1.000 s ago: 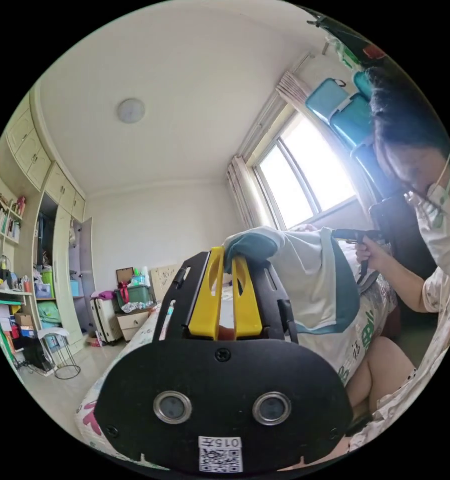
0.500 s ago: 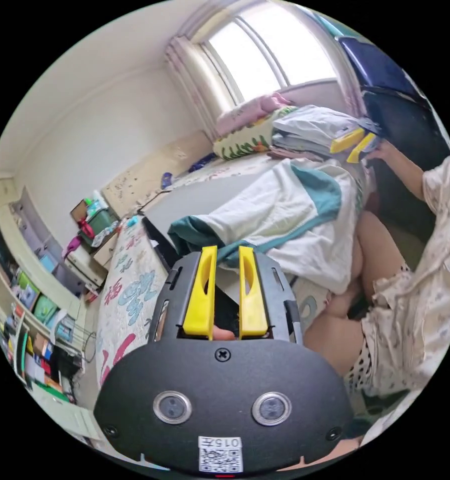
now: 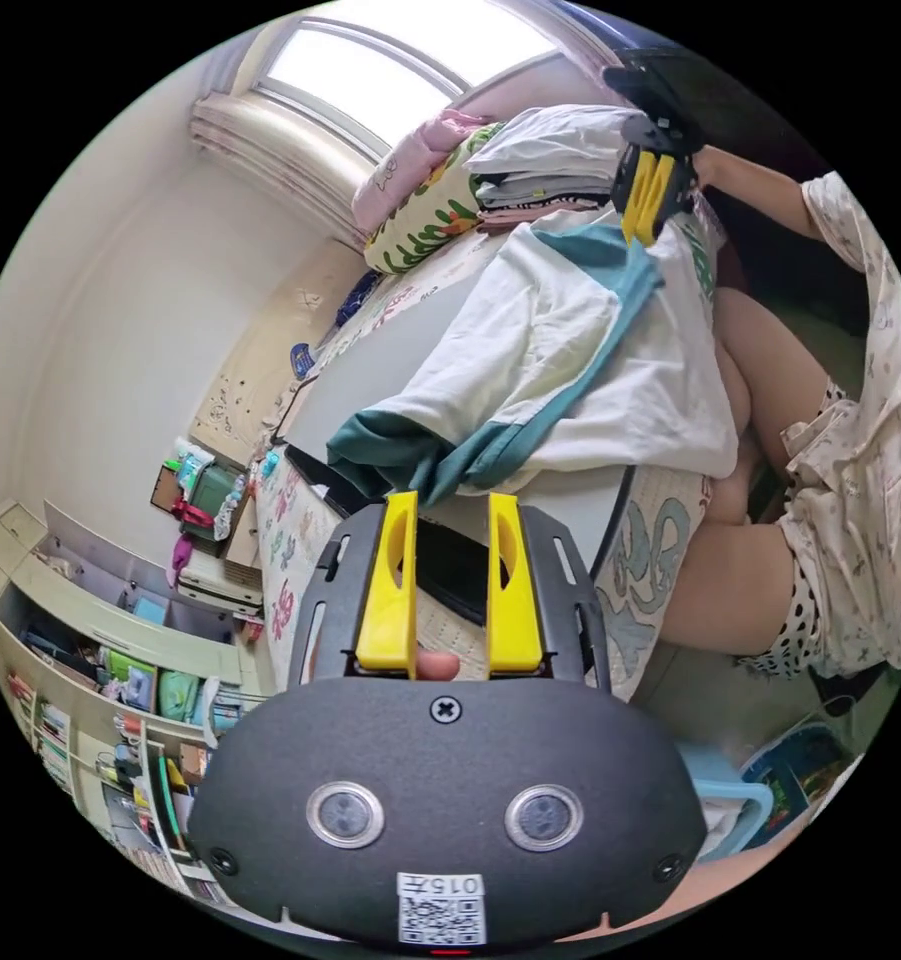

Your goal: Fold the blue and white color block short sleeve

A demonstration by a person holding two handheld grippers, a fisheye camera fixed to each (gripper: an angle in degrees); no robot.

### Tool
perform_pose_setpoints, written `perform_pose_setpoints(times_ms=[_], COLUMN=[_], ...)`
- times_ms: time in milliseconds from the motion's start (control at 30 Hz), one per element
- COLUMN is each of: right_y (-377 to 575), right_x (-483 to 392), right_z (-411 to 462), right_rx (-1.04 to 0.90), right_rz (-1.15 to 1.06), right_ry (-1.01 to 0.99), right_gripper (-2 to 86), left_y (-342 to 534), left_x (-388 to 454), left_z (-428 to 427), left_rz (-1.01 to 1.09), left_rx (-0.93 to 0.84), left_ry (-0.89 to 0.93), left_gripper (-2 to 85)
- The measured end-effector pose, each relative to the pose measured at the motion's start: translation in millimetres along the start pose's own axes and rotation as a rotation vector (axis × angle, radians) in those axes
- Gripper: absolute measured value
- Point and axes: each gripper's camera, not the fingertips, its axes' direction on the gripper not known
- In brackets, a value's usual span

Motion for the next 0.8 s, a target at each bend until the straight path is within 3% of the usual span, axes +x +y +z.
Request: perform_pose_setpoints(times_ms=[133,400,500,667,800], right_y=[5.5,-8.4,-22.4,-58.9,-131.7], right_x=[47.3,86.8,105.5,167.4,271.4], right_z=[-32.2,-36.6,-37.6,-43.5,-44.2], right_rx=[0.153,0.201,0.207,0.222,0.302], right_rz=[0.176,0.235,0.24,0.283,0.388], right_ry=[-0.012,-0.001,0.011,0.032,0.126], right_gripper=[-1.0,-1.0,-1.0,-0.9,-1.0], left_y=[-29.7,-44.3,-36.5,-9.6,7.0], left_x=[20.9,54.8,54.2,-8.5,-130.4], left_z=[9.2,34.0,45.6,51.1,79.2], left_rz=[0.056,0.129,0.14,-0.062,-0.383], left_rx=[0.014,0.039,0.076,0.193,0.339], left_ry=[-0.114,-0.232,-0.154,-0.085,-0.056], left_gripper=[8.4,7.6,2.5,0.2,-0.1])
